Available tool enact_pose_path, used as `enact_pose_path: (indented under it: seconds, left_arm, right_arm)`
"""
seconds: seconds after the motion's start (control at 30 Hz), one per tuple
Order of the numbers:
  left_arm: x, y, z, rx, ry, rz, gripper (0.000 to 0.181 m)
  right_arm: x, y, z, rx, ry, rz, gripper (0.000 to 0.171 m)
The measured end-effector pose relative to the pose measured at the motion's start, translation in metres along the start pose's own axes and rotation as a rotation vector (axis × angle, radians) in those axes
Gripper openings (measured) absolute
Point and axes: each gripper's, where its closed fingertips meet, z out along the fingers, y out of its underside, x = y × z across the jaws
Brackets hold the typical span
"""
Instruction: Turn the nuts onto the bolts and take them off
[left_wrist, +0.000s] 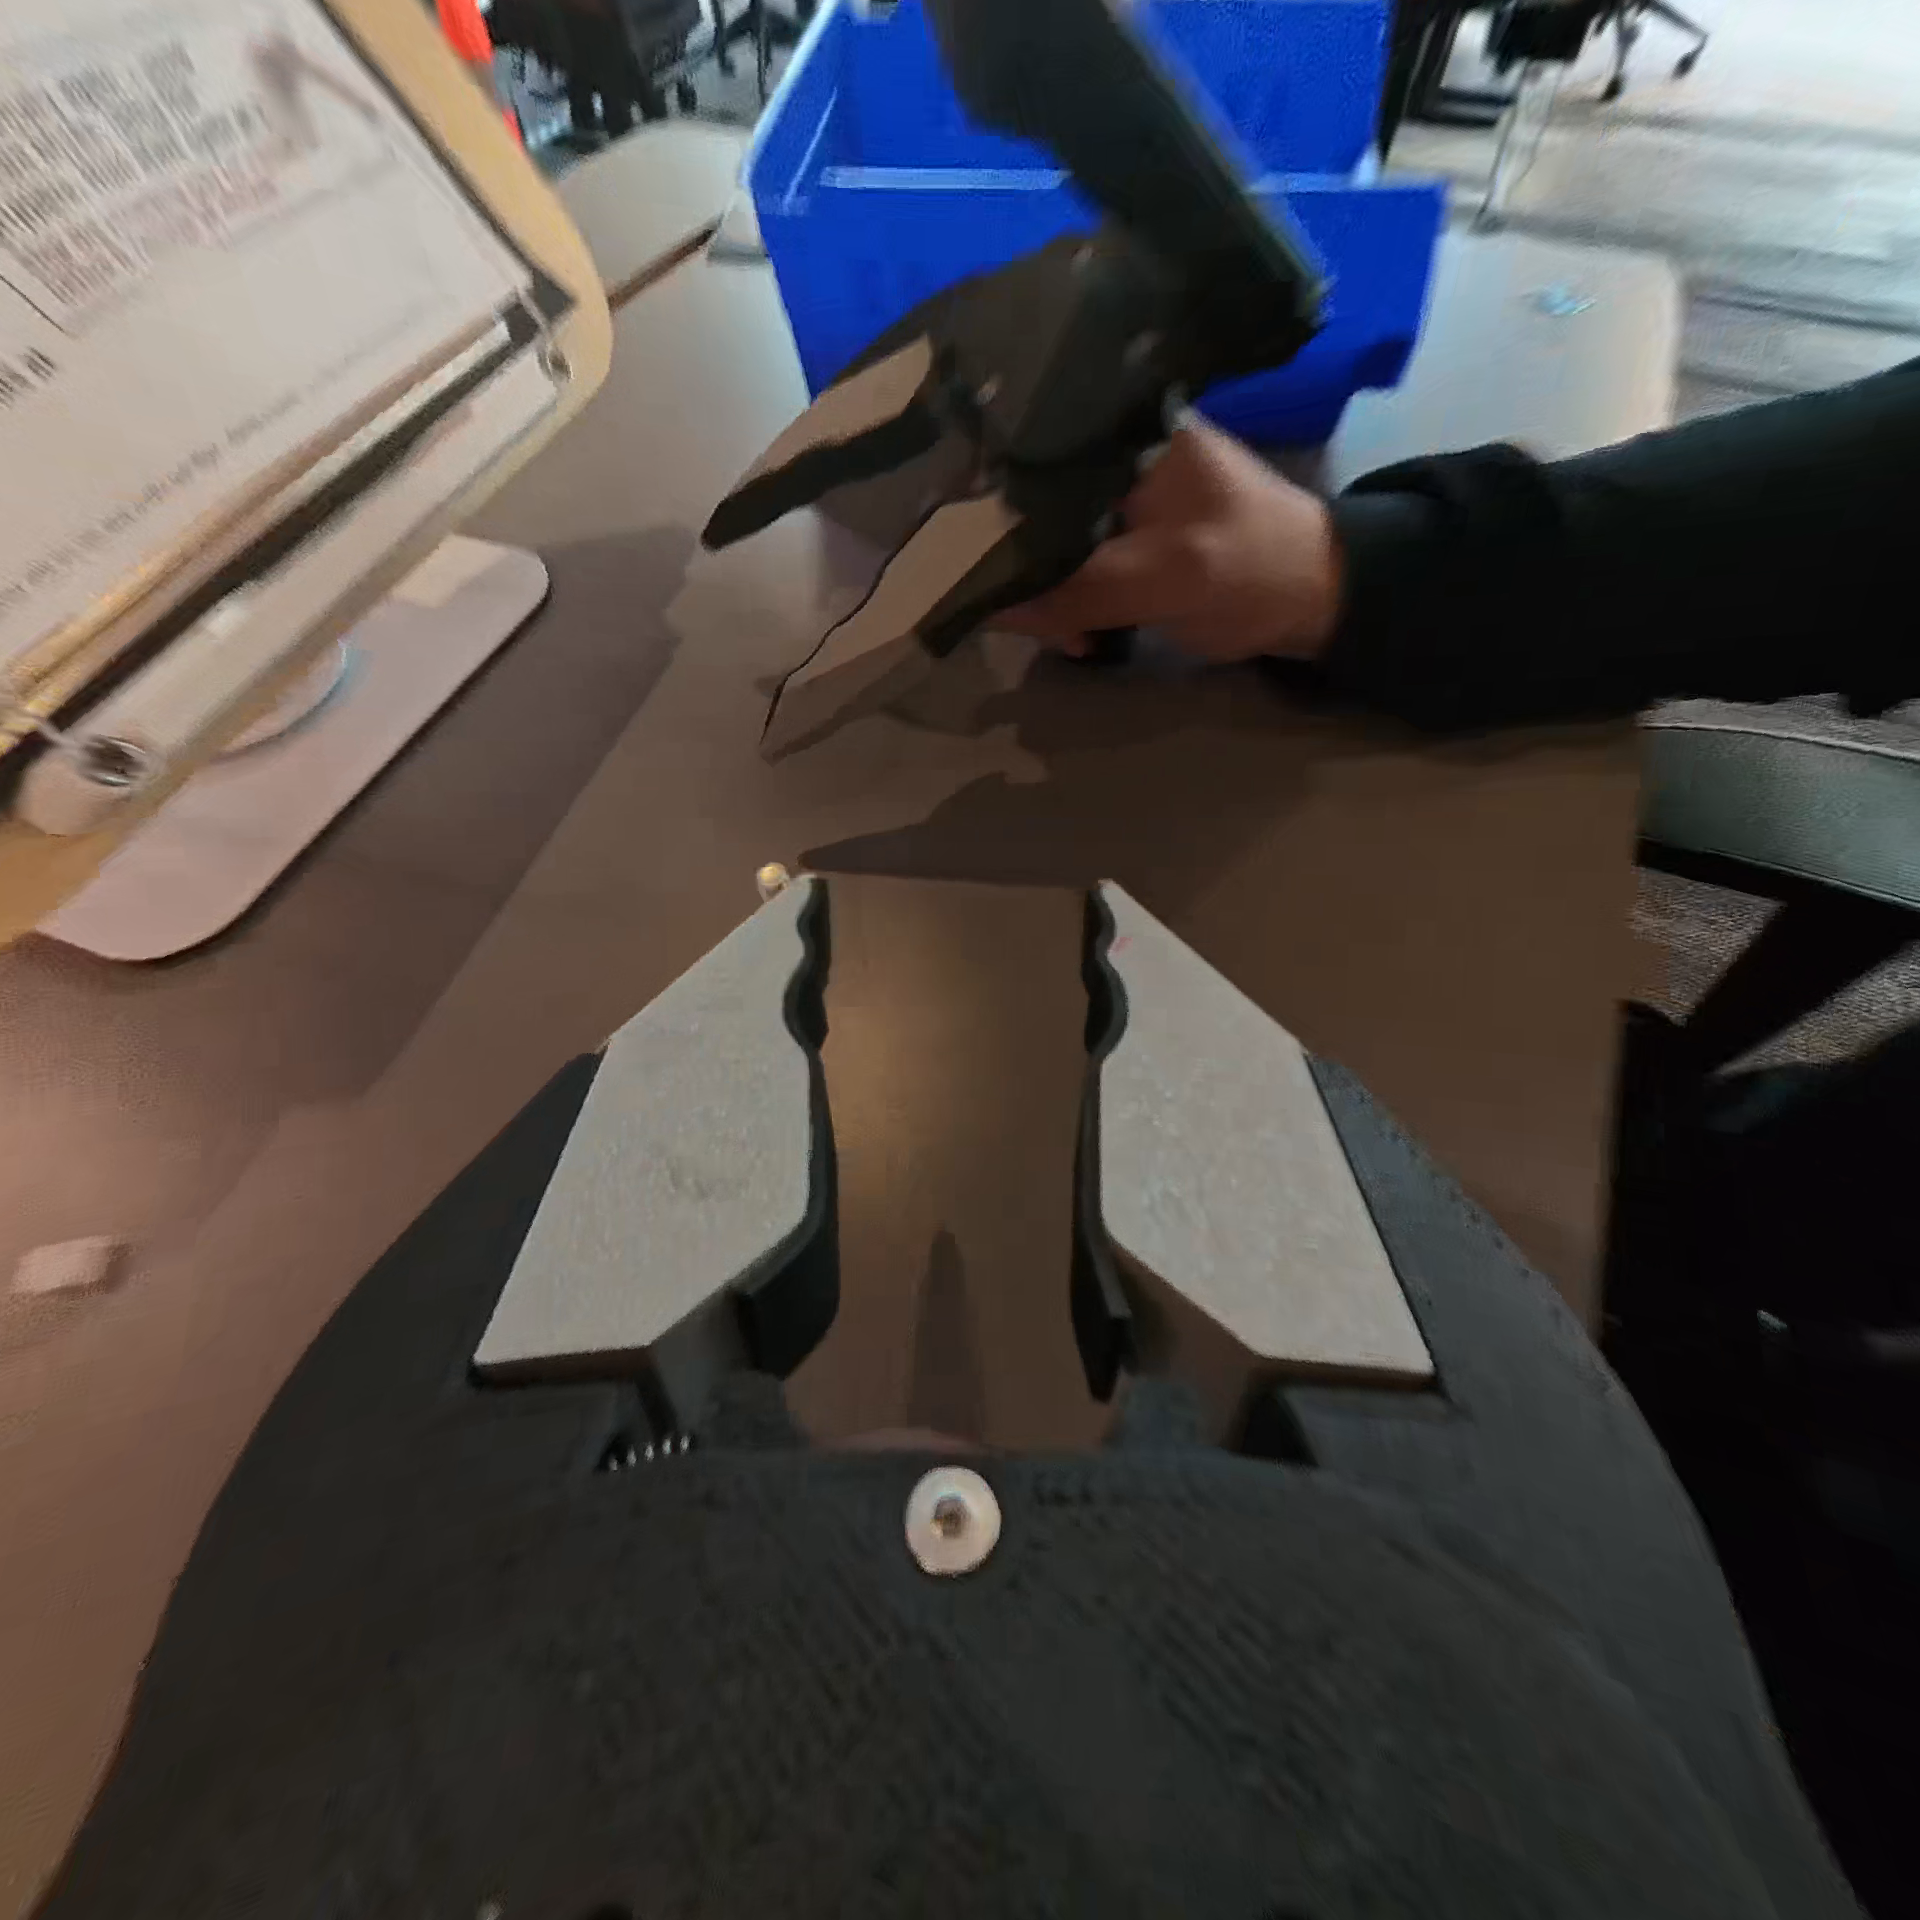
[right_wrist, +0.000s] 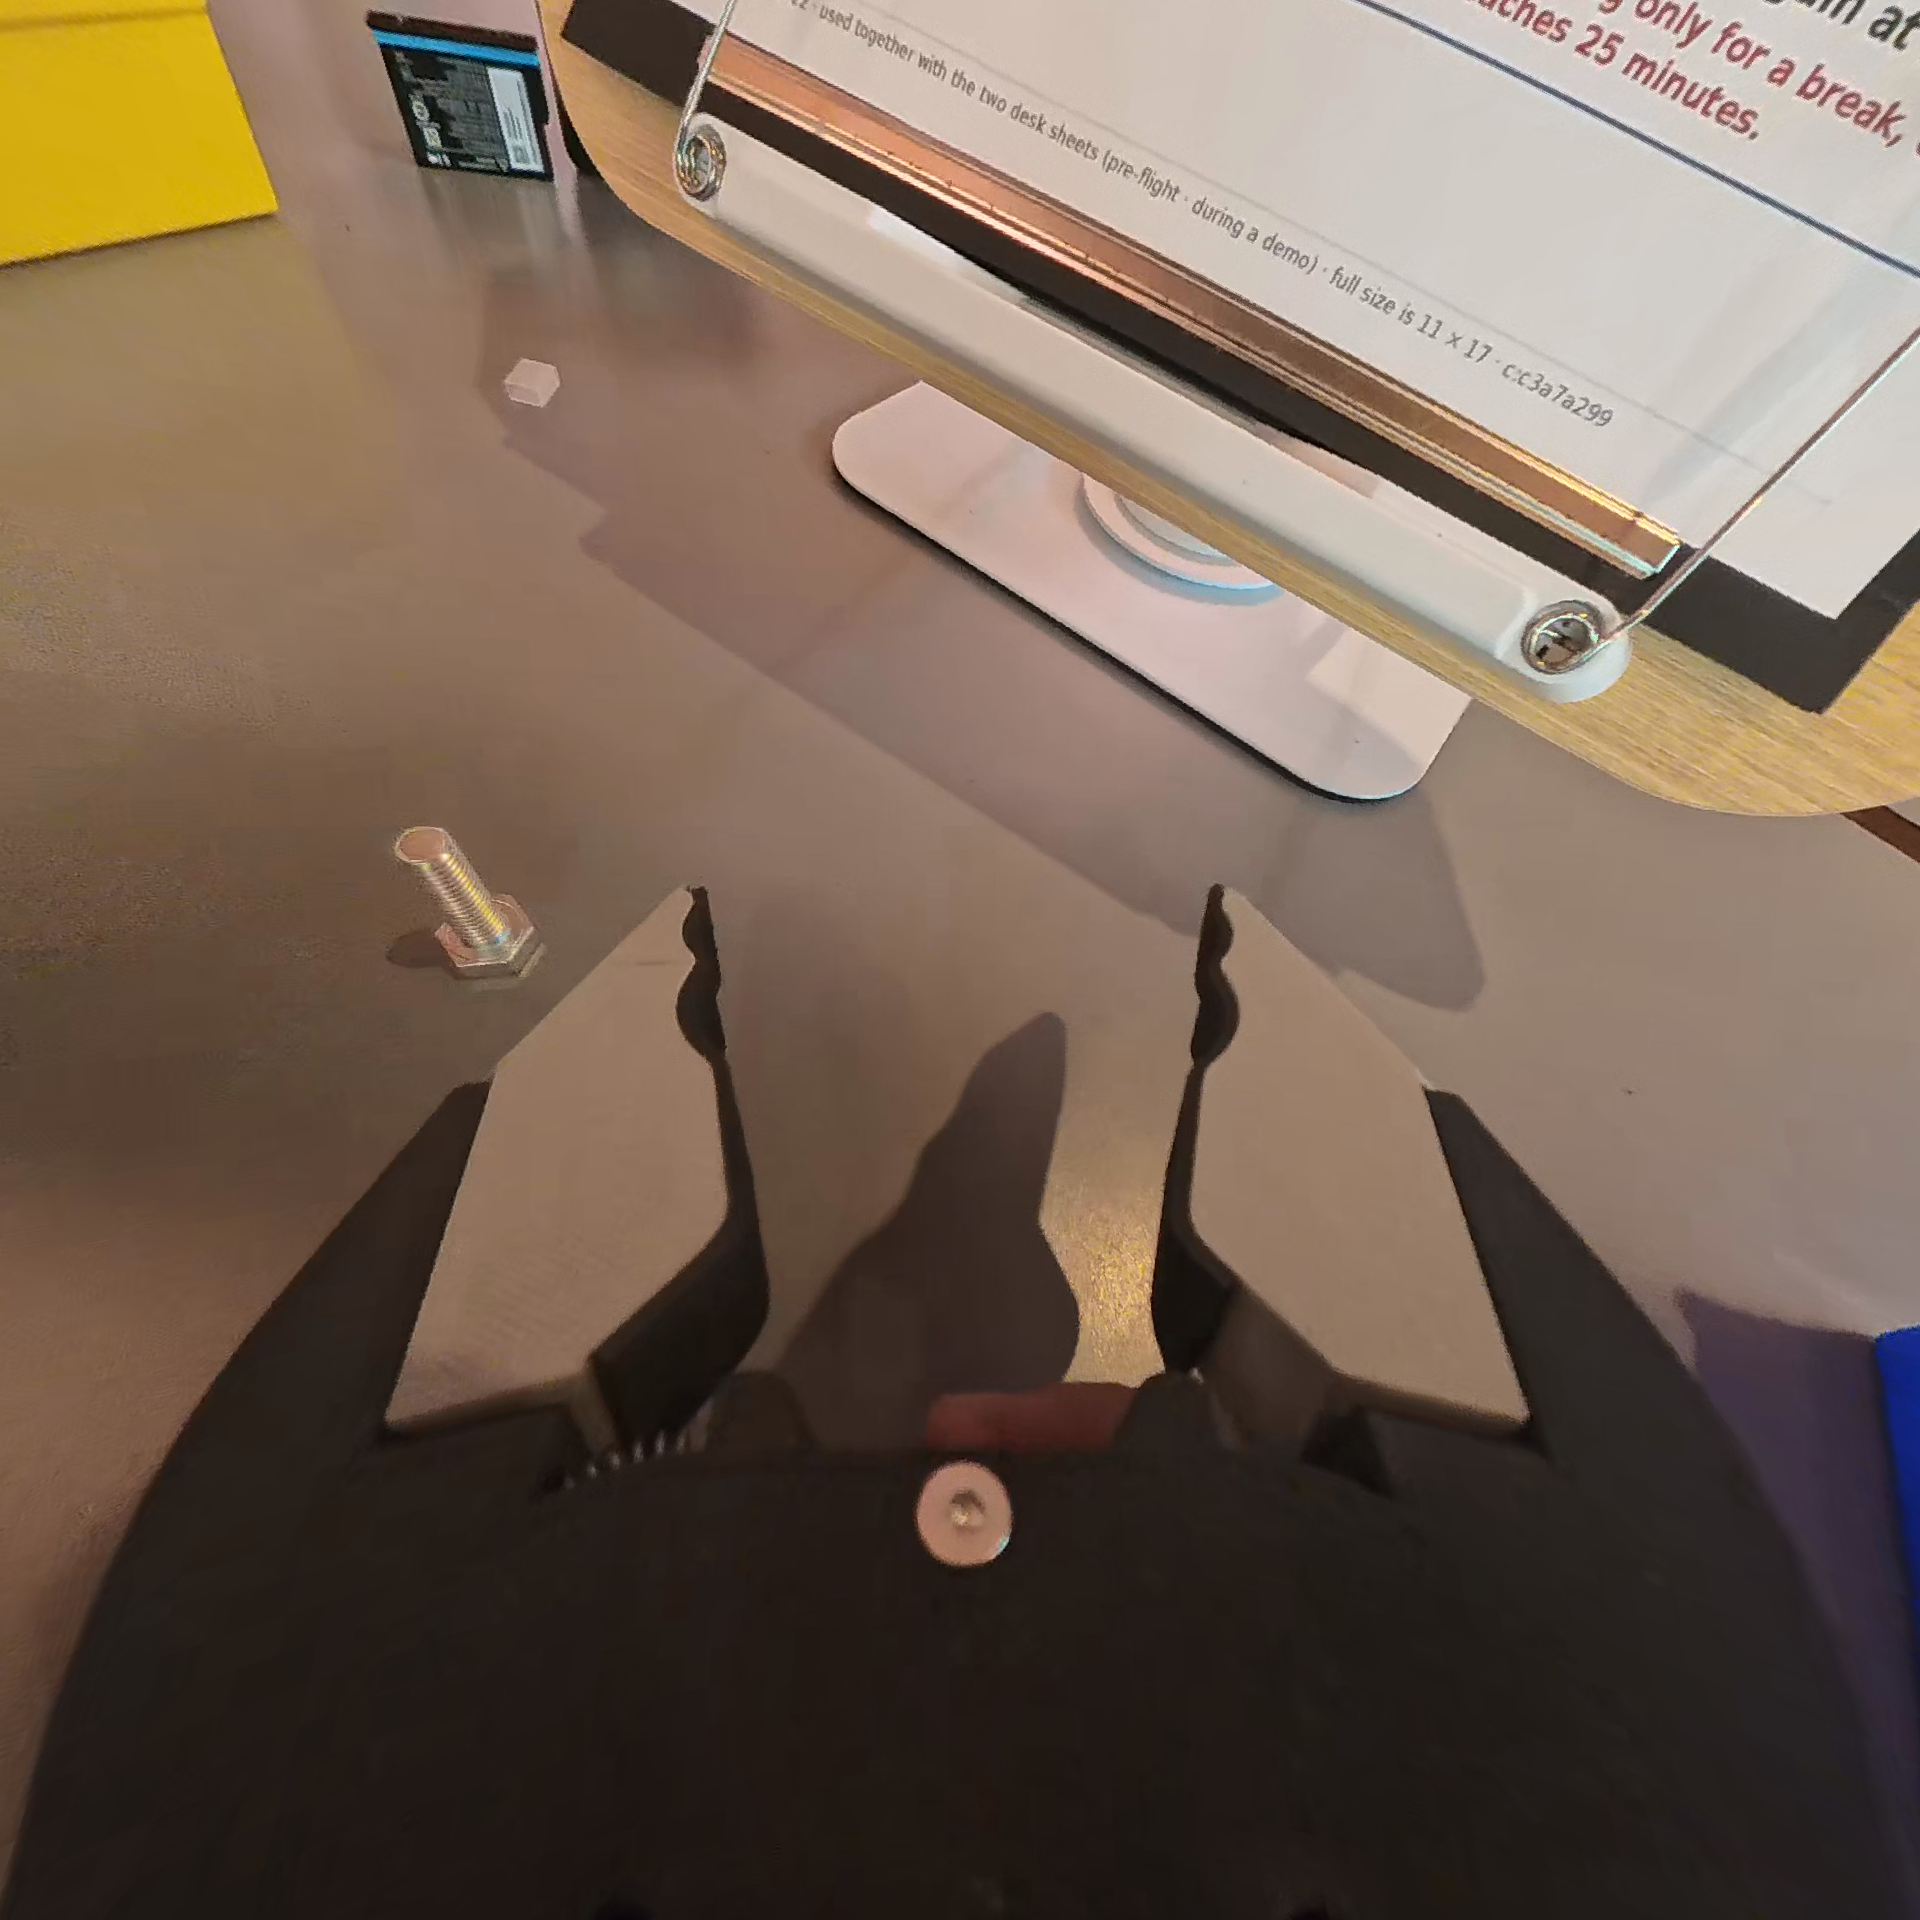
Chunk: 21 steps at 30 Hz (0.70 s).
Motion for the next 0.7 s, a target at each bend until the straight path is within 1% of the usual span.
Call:
enact_pose_path:
  seconds: [0.07, 0.13, 0.17, 0.23, 0.27, 0.37, 0.4, 0.47, 0.57, 0.7]
  left_arm:
    - [0.003, -0.015, -0.049, 0.039, -0.045, 0.061, 0.045]
    - [-0.011, -0.021, -0.106, 0.049, -0.143, 0.114, 0.043]
    - [-0.020, -0.019, -0.134, 0.033, -0.174, 0.112, 0.043]
    - [-0.046, 0.000, -0.183, -0.041, -0.235, 0.073, 0.042]
    - [-0.065, 0.015, -0.205, -0.086, -0.290, 0.049, 0.042]
    - [-0.115, 0.075, -0.251, -0.231, -0.396, -0.069, 0.044]
    - [-0.124, 0.093, -0.258, -0.263, -0.394, -0.123, 0.045]
    - [-0.129, 0.119, -0.260, -0.291, -0.336, -0.183, 0.041]
    - [-0.133, 0.154, -0.255, -0.377, -0.303, -0.194, 0.040]
    - [-0.126, 0.180, -0.240, -0.458, -0.214, -0.195, 0.041]
  right_arm:
    - [0.001, -0.001, -0.002, 0.012, -0.001, 0.012, 0.090]
    - [0.001, 0.001, -0.004, 0.010, -0.005, 0.036, 0.090]
    - [0.002, 0.001, -0.005, 0.012, -0.007, 0.049, 0.090]
    - [0.002, 0.000, -0.006, 0.025, -0.011, 0.062, 0.090]
    - [0.003, 0.000, -0.006, 0.028, -0.012, 0.064, 0.090]
    - [0.003, -0.001, -0.005, 0.028, 0.000, 0.059, 0.089]
    - [0.003, -0.001, -0.005, 0.031, 0.007, 0.052, 0.089]
    - [0.003, -0.003, -0.004, 0.033, 0.019, 0.035, 0.088]
    - [0.000, -0.004, -0.001, 0.026, 0.033, 0.001, 0.088]
    - [0.000, -0.003, 0.001, 0.013, 0.073, -0.046, 0.086]
